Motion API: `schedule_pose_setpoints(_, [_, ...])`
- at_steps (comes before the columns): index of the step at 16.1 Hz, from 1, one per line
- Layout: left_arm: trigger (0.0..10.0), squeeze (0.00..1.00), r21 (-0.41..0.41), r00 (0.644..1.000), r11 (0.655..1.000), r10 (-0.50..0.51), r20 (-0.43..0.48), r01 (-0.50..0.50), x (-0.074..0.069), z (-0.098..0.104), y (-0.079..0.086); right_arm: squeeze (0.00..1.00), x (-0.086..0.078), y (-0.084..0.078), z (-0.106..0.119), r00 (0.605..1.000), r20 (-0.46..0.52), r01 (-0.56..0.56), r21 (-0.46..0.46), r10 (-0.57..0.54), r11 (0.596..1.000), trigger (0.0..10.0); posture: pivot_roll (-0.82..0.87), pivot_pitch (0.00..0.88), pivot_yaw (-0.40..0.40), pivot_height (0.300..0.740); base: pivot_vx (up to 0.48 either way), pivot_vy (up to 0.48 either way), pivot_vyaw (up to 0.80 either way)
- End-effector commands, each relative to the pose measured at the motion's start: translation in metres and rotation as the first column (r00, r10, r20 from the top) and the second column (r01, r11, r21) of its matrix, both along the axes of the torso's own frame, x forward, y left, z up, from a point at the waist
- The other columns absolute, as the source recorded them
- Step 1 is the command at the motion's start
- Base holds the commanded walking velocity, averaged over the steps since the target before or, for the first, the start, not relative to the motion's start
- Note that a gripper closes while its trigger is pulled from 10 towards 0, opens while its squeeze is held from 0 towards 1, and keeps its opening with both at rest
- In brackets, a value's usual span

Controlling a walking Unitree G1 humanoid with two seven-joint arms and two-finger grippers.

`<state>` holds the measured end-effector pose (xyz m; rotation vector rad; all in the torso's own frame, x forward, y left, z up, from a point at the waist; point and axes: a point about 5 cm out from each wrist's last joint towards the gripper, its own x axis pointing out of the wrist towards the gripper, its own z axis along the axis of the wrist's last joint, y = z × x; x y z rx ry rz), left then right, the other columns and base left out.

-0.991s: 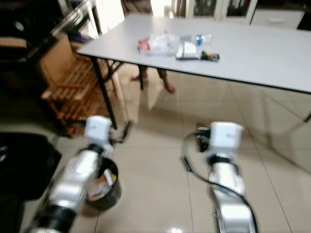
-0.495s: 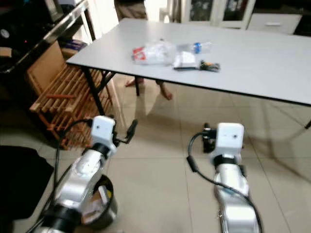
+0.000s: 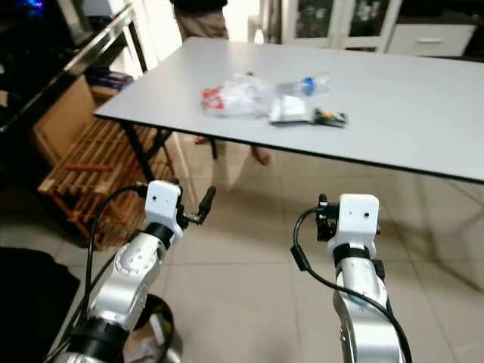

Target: Picking trash to rubbish bin

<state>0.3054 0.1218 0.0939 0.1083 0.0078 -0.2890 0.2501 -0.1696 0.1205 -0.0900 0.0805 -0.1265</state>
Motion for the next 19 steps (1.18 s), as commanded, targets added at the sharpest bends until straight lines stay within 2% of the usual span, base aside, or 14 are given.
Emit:
schedule_pose_setpoints(1, [10.0,0.0,0.01,1.0,1.0,0.026,-0.007,-0.026,0.0004,-0.0008,0.007,0.0,0.0009,0.0044,0.0033,1.0,0.013,-0.013,0.004,0.013,1.0,10.0,-0.06,0.063,0.031,0.74,0.0,0.0,0.0])
schedule_pose_setpoints(16, [10.0,0.0,0.018,0.999,0.999,0.031,-0.009,-0.031,0.0034,-0.0009,0.0067,0.0,0.0027,0.005,0.0028,1.0,0.01,-0.019,0.003,0.019,1.0,10.0,-0.06,0.055,0.032,0.74,0.0,-0.469,0.0])
schedule_pose_setpoints(19, [10.0,0.0,0.003,0.999,0.999,0.038,-0.006,-0.038,0.0038,-0.0006,0.0069,0.0,0.0033,0.0058,0.0023,1.0,0.008,-0.024,-0.001,0.024,1.0,10.0,-0.06,0.052,0.03,0.74,0.0,-0.1,0.0])
